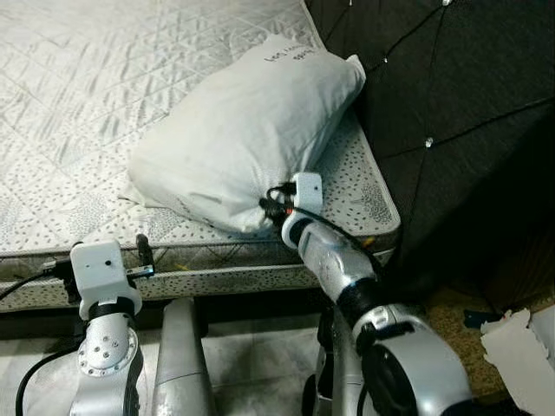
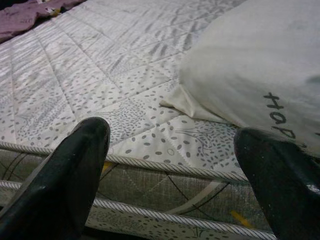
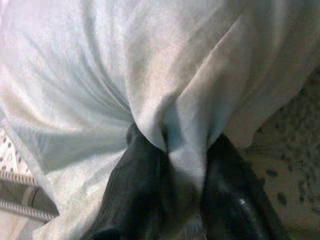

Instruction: Clean up the room

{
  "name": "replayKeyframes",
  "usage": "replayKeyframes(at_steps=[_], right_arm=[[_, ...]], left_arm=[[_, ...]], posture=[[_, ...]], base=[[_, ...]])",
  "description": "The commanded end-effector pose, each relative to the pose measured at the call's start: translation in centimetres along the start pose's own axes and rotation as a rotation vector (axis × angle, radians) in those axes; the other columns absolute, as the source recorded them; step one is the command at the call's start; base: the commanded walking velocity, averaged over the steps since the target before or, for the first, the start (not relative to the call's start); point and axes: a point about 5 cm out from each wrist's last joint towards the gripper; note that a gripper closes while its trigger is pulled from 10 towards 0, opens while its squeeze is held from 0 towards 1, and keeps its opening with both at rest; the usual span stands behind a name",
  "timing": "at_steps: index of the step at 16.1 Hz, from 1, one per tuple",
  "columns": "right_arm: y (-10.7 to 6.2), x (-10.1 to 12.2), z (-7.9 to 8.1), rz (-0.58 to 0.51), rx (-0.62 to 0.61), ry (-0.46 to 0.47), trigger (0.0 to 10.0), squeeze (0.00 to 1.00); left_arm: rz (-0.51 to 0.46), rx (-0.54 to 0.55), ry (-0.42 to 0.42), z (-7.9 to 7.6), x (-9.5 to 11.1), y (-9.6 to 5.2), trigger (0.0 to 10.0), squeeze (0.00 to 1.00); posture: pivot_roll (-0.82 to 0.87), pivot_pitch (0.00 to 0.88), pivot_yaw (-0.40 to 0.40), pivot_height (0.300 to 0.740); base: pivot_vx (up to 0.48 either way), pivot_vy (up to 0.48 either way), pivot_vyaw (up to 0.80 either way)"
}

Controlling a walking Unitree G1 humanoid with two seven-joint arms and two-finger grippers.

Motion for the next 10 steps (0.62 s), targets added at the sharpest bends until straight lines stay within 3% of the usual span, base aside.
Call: replayKeyframes(at_steps=[1, 2, 6, 7, 10], right_arm=[[0.3, 2.2, 0.5, -0.082, -0.007, -0.002, 0.0, 0.00], [0.1, 3.1, -0.5, -0.110, -0.042, -0.014, 0.0, 0.00], [-2.2, 10.6, -5.8, -0.324, -0.213, -0.063, 0.0, 0.00], [-3.8, 13.6, -7.7, -0.415, -0.280, -0.102, 0.0, 0.00], [-7.4, 17.3, -11.7, -0.514, -0.407, -0.164, 0.0, 0.00]], left_arm=[[0.003, 0.001, 0.002, -0.2, -0.1, 0.2, 10.0, 0.00], [0.001, 0.000, 0.000, -0.3, -0.1, 0.3, 10.0, 0.00], [-0.009, -0.003, -0.007, -0.7, -0.1, 0.6, 10.0, 0.00], [-0.010, -0.002, -0.010, -0.7, 0.0, 0.8, 10.0, 0.00], [-0.030, -0.032, -0.013, -1.4, 0.3, 1.5, 10.0, 0.00]], posture=[[0.08, 0.059, -0.053, 0.533], [0.07, 0.053, -0.051, 0.533], [0.05, 0.041, -0.051, 0.533], [0.03, 0.045, -0.044, 0.533], [-0.01, 0.049, -0.023, 0.533]], base=[[0.000, 0.000, 0.00], [0.000, 0.000, 0.00], [0.000, 0.000, 0.00], [0.000, 0.000, 0.00], [0.000, 0.000, 0.00]])
Point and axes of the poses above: a point about 5 cm out from each wrist's last joint towards the gripper, its own y axis pointing out of the wrist towards the gripper, its own x axis along the axis of the wrist's last joint, z = x × y, and after that the axes turned 10 degrees about y, right-handed
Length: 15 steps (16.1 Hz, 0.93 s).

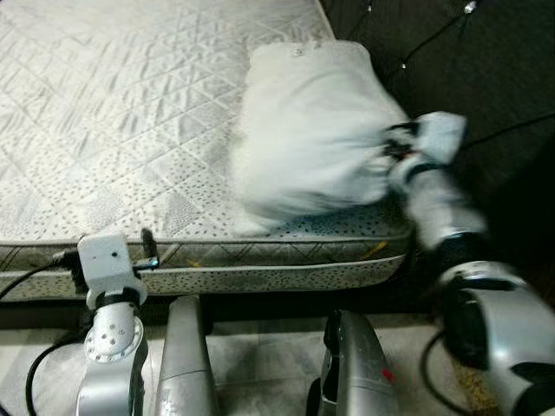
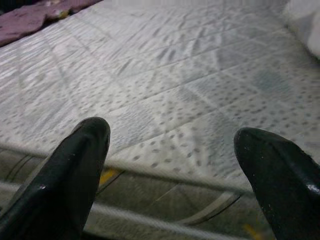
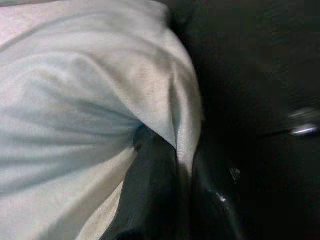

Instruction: Clean up the room

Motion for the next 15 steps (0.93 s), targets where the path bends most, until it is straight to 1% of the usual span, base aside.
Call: replayKeyframes(at_steps=[1, 2, 3, 4, 5, 6, 7, 8, 9, 11, 12, 13, 14, 15], right_arm=[[-0.1, 3.6, -1.6, -0.146, -0.045, -0.009, 0.0, 0.00], [-0.2, 3.8, -2.0, -0.148, -0.059, -0.011, 0.0, 0.00], [-0.5, 3.9, -3.4, -0.149, -0.092, -0.029, 0.0, 0.00], [-1.0, 3.3, -4.6, -0.133, -0.107, -0.071, 0.0, 0.00], [-1.2, 2.9, -4.9, -0.126, -0.110, -0.081, 0.0, 0.00], [-1.6, 2.1, -5.3, -0.110, -0.111, -0.094, 0.0, 0.00], [-2.4, 0.5, -5.6, -0.084, -0.102, -0.110, 0.0, 0.00], [-4.0, -2.3, -5.1, -0.037, -0.063, -0.117, 0.0, 0.00], [-4.2, -2.6, -5.0, -0.031, -0.058, -0.118, 0.0, 0.00], [-5.4, -4.8, -3.6, 0.017, 0.009, -0.095, 0.0, 0.00], [-5.6, -5.4, -2.7, 0.034, 0.035, -0.083, 0.0, 0.00], [-5.4, -5.2, -2.1, 0.033, 0.067, -0.090, 0.0, 0.00], [-5.0, -4.9, -1.4, 0.027, 0.104, -0.102, 0.0, 0.00], [-4.2, -4.0, -0.5, 0.014, 0.169, -0.131, 0.0, 0.00]], left_arm=[[0.000, -0.006, 0.005, -0.2, -0.1, 0.1, 10.0, 0.00], [0.000, -0.006, 0.005, -0.2, -0.1, 0.1, 10.0, 0.00], [-0.002, -0.010, 0.006, -0.2, -0.1, 0.1, 10.0, 0.00], [-0.002, -0.011, 0.007, -0.2, -0.2, 0.1, 10.0, 0.00], [-0.002, -0.011, 0.008, -0.1, -0.2, 0.1, 10.0, 0.00], [-0.001, -0.010, 0.009, -0.1, -0.3, 0.1, 10.0, 0.00], [0.001, -0.007, 0.012, 0.0, -0.4, 0.0, 10.0, 0.00], [0.002, -0.006, 0.015, 0.1, -0.4, 0.0, 10.0, 0.00], [0.002, -0.006, 0.015, 0.1, -0.4, 0.0, 10.0, 0.00], [0.002, -0.009, 0.021, 0.1, -0.4, 0.0, 10.0, 0.00], [0.001, -0.014, 0.025, 0.1, -0.4, 0.1, 10.0, 0.00], [0.000, -0.016, 0.025, 0.0, -0.4, 0.1, 10.0, 0.00], [-0.001, -0.017, 0.025, 0.0, -0.4, 0.2, 10.0, 0.00], [-0.003, -0.022, 0.027, -0.1, -0.3, 0.3, 10.0, 0.00]], posture=[[-0.01, 0.049, -0.023, 0.533], [-0.01, 0.049, -0.023, 0.533], [-0.02, 0.054, -0.016, 0.533], [-0.02, 0.055, -0.017, 0.533], [-0.02, 0.058, -0.018, 0.533], [-0.02, 0.060, -0.018, 0.533], [-0.03, 0.061, -0.020, 0.533], [-0.03, 0.065, -0.020, 0.533], [-0.03, 0.065, -0.020, 0.533], [-0.03, 0.068, -0.010, 0.533], [-0.03, 0.067, -0.004, 0.533], [-0.03, 0.067, 0.001, 0.533], [-0.03, 0.066, 0.004, 0.533], [-0.04, 0.063, 0.010, 0.533]], base=[[0.000, 0.000, 0.00], [0.000, 0.000, 0.00], [0.000, 0.000, 0.00], [0.000, 0.000, 0.00], [0.000, 0.000, 0.00], [0.000, 0.000, 0.00], [0.000, 0.000, 0.00], [0.000, 0.000, 0.00], [0.000, 0.000, 0.00], [0.000, 0.000, 0.00], [0.000, 0.000, 0.00], [0.000, 0.000, 0.00], [0.000, 0.000, 0.00], [0.000, 0.000, 0.00]])
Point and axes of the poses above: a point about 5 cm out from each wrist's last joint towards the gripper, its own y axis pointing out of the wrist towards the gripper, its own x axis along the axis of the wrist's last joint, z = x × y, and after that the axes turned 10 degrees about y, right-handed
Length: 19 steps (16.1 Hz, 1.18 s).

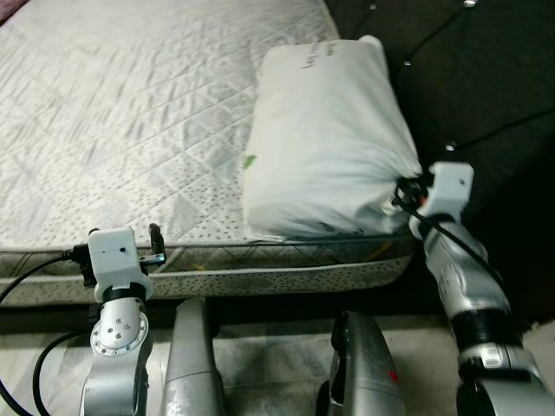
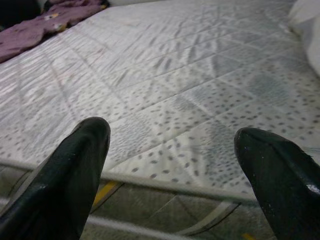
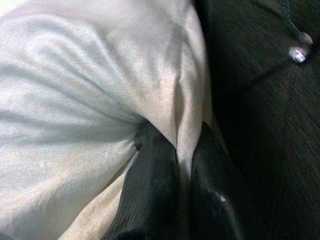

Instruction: Clean up the room

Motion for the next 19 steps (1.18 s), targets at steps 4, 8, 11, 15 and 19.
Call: replayKeyframes(at_steps=[4, 8, 11, 15, 19], right_arm=[[2.5, 5.5, -1.3, -0.086, 0.068, -0.199, 0.0, 0.00], [2.8, 8.7, -4.4, -0.113, -0.112, -0.291, 0.0, 0.00], [2.8, 8.4, -5.1, -0.134, -0.180, -0.208, 0.0, 0.00], [2.5, 4.9, -4.5, -0.159, -0.265, -0.076, 0.0, 0.00], [3.3, 4.8, -2.4, -0.204, -0.295, -0.021, 0.0, 0.00]], left_arm=[[0.002, -0.003, 0.010, 0.1, -0.1, 0.2, 10.0, 0.00], [0.005, 0.022, 0.007, 0.4, -0.1, 0.3, 10.0, 0.00], [0.011, 0.039, 0.005, 0.6, -0.3, 0.1, 10.0, 0.00], [0.018, 0.042, -0.002, 0.3, -0.5, 0.1, 10.0, 0.00], [0.007, 0.038, -0.006, 0.1, -0.1, 0.5, 10.0, 0.00]], posture=[[-0.04, 0.056, 0.013, 0.533], [-0.04, 0.054, 0.001, 0.533], [-0.03, 0.050, -0.015, 0.533], [-0.03, 0.044, -0.013, 0.533], [-0.02, 0.044, -0.011, 0.533]], base=[[0.000, 0.000, 0.00], [0.000, 0.000, 0.00], [0.000, 0.000, 0.00], [0.000, 0.000, 0.00], [0.000, 0.000, 0.00]])
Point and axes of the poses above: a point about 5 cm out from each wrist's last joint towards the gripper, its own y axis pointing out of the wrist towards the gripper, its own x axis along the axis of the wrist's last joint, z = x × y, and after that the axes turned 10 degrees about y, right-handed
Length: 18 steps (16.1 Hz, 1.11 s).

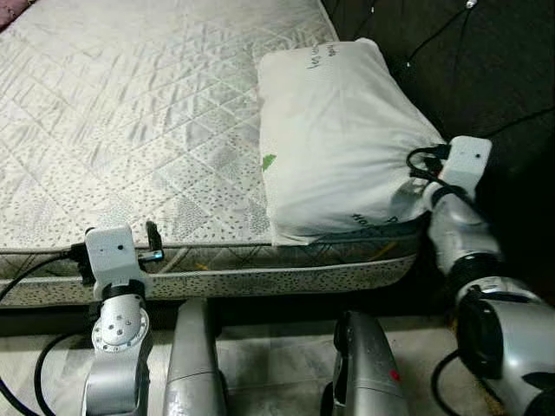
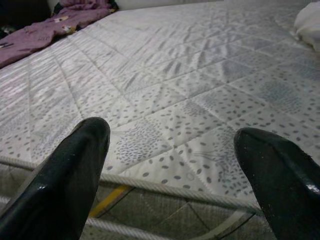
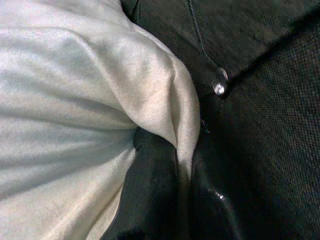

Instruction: Clean up the room

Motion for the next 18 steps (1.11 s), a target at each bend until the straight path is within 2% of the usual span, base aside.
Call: replayKeyframes(at_steps=[1, 2, 3, 6, 7, 10, 11, 12, 13, 18], right_arm=[[0.6, 3.3, 0.4, -0.136, 0.004, -0.017, 0.0, 0.00], [0.8, 4.0, 0.3, -0.158, 0.002, -0.035, 0.0, 0.00], [0.9, 4.8, -0.5, -0.169, -0.035, -0.042, 0.0, 0.00], [1.2, 6.3, -1.7, -0.193, -0.104, -0.049, 0.0, 0.00], [1.4, 7.6, -2.0, -0.218, -0.134, -0.039, 0.0, 0.00], [1.6, 8.2, -1.6, -0.220, -0.126, -0.025, 0.0, 0.00], [1.6, 7.5, -1.1, -0.188, -0.105, -0.019, 5.7, 0.00], [1.6, 6.5, -0.6, -0.153, -0.082, -0.019, 10.0, 0.87], [1.5, 5.4, -0.2, -0.115, -0.061, -0.013, 10.0, 1.00], [1.2, 3.4, 0.8, -0.054, -0.020, -0.036, 10.0, 1.00]], left_arm=[[0.005, 0.007, 0.008, 0.1, -0.1, 0.1, 10.0, 0.00], [0.007, 0.018, 0.013, 0.5, -0.2, 0.2, 10.0, 0.00], [0.011, 0.032, 0.013, 0.7, -0.4, 0.2, 10.0, 0.00], [0.013, 0.048, 0.007, 0.8, -0.4, 0.2, 10.0, 0.00], [0.013, 0.044, 0.003, 0.6, -0.4, 0.2, 10.0, 0.00], [0.011, 0.038, 0.003, 0.5, -0.3, 0.2, 10.0, 0.00], [0.010, 0.041, 0.003, 0.6, -0.3, 0.3, 10.0, 0.00], [0.011, 0.045, 0.002, 0.6, -0.3, 0.3, 10.0, 0.00], [0.014, 0.046, 0.002, 0.6, -0.4, 0.2, 10.0, 0.00], [0.019, 0.042, 0.008, 0.6, -0.5, 0.2, 10.0, 0.00]], posture=[[-0.02, 0.045, -0.014, 0.533], [-0.02, 0.045, -0.018, 0.533], [-0.02, 0.046, -0.021, 0.533], [-0.02, 0.046, -0.024, 0.533], [-0.02, 0.044, -0.023, 0.533], [-0.02, 0.041, -0.025, 0.533], [-0.02, 0.042, -0.029, 0.533], [-0.02, 0.042, -0.029, 0.533], [-0.02, 0.045, -0.031, 0.533], [-0.02, 0.045, -0.031, 0.533]], base=[[0.000, 0.000, 0.00], [0.000, 0.000, 0.00], [0.000, 0.000, 0.00], [0.000, 0.000, 0.00], [0.000, 0.000, 0.00], [0.000, 0.000, 0.00], [0.000, 0.000, 0.00], [0.000, 0.000, 0.00], [0.000, 0.000, 0.00], [0.000, 0.000, 0.00]])
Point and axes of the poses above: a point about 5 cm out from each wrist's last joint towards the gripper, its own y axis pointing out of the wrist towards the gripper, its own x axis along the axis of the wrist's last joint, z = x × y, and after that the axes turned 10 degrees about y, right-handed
